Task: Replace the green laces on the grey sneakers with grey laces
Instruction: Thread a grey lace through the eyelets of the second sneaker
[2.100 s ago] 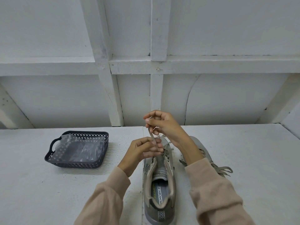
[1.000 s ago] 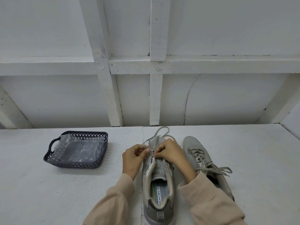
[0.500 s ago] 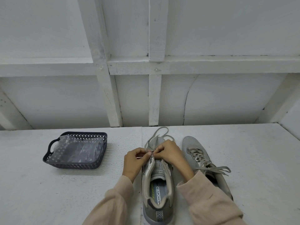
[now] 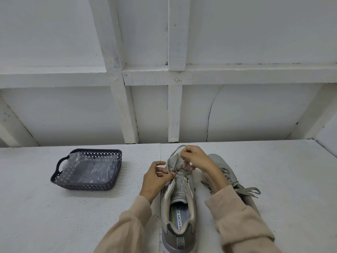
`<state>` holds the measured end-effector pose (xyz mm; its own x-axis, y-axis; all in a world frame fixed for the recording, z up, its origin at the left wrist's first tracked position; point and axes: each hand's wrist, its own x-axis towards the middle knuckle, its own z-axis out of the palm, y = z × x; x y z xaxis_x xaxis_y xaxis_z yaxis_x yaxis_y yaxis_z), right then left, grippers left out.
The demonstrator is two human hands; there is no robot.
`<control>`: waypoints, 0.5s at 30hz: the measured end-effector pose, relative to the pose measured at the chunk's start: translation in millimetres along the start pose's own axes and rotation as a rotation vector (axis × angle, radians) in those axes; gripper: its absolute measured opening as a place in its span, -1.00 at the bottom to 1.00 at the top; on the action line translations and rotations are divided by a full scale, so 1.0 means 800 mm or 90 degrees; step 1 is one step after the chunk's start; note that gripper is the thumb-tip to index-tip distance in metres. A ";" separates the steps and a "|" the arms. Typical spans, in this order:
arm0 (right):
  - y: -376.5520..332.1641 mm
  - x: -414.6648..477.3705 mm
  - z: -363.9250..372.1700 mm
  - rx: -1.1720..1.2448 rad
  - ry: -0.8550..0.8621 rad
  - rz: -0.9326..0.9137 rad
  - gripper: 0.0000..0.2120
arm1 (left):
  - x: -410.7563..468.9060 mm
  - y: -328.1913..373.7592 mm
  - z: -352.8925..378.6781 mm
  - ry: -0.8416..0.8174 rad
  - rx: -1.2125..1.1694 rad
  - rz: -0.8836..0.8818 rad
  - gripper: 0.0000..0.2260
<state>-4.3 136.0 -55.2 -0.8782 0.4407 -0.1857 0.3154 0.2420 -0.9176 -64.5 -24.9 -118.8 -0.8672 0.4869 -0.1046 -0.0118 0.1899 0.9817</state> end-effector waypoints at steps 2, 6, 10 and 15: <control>-0.010 0.007 -0.008 0.057 0.020 0.003 -0.86 | -0.001 0.002 0.000 -0.006 0.019 0.004 -0.62; -0.036 0.026 -0.022 0.138 0.096 0.005 -0.90 | -0.002 0.004 -0.001 -0.014 0.055 0.019 -0.64; -0.040 0.054 -0.017 0.100 0.151 0.025 -0.85 | -0.001 -0.001 0.001 -0.012 0.077 0.023 -0.65; -0.007 0.085 0.001 -0.075 0.044 0.115 -0.90 | -0.003 -0.002 0.004 -0.011 0.060 0.031 -0.69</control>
<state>-66.3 163.9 -63.0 -0.7780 0.5435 -0.3153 0.5091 0.2512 -0.8233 -60.9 -23.3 -120.5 -0.8565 0.5127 -0.0603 0.0785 0.2448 0.9664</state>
